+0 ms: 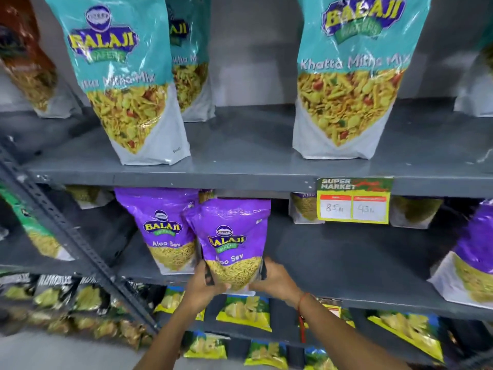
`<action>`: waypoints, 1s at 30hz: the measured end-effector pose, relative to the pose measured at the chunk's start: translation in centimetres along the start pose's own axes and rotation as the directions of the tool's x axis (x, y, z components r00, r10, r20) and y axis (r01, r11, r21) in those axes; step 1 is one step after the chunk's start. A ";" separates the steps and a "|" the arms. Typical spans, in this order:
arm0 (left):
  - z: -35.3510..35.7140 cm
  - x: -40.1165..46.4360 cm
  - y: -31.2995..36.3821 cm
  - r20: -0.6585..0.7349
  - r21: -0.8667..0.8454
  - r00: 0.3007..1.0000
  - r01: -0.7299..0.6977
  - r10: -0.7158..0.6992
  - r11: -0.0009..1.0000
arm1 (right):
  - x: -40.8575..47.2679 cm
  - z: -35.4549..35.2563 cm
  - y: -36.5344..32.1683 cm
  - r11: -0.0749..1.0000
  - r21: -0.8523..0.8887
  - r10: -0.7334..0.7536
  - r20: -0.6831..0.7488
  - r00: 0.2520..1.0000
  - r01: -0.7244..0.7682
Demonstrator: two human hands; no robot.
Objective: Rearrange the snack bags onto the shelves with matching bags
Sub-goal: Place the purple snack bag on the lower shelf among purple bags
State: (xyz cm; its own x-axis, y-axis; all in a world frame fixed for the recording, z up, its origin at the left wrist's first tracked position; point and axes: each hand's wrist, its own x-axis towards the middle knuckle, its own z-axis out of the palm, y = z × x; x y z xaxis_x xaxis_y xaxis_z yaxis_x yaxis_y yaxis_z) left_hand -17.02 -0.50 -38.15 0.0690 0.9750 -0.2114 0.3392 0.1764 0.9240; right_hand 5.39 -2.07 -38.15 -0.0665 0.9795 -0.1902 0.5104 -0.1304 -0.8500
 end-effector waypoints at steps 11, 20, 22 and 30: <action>6.2 -0.4 3.0 0.006 -0.012 0.995 -0.104 0.104 0.994 | -0.4 -5.2 4.2 1.000 0.002 0.026 -0.113 0.993 -0.026; 16.0 0.0 6.6 0.007 0.119 0.986 -0.169 0.169 0.978 | -4.0 -13.9 8.1 0.994 0.035 0.109 -0.218 0.970 -0.104; 17.3 -0.1 6.6 0.017 0.151 0.984 -0.175 0.175 0.973 | -4.5 -14.6 8.9 0.991 0.055 0.131 -0.218 0.967 -0.122; 19.0 -0.7 6.4 -0.024 0.192 0.984 -0.169 0.176 0.967 | -4.6 -15.5 9.8 0.988 0.116 0.117 -0.171 0.978 -0.098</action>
State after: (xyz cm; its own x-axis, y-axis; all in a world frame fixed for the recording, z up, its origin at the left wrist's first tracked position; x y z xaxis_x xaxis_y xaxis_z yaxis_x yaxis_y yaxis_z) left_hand 2.98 -2.59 -38.13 0.1056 0.9937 -0.0375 0.4963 -0.0200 0.8679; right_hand 23.93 -5.43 -37.99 0.1414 0.9693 -0.2012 0.4115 -0.2424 -0.8786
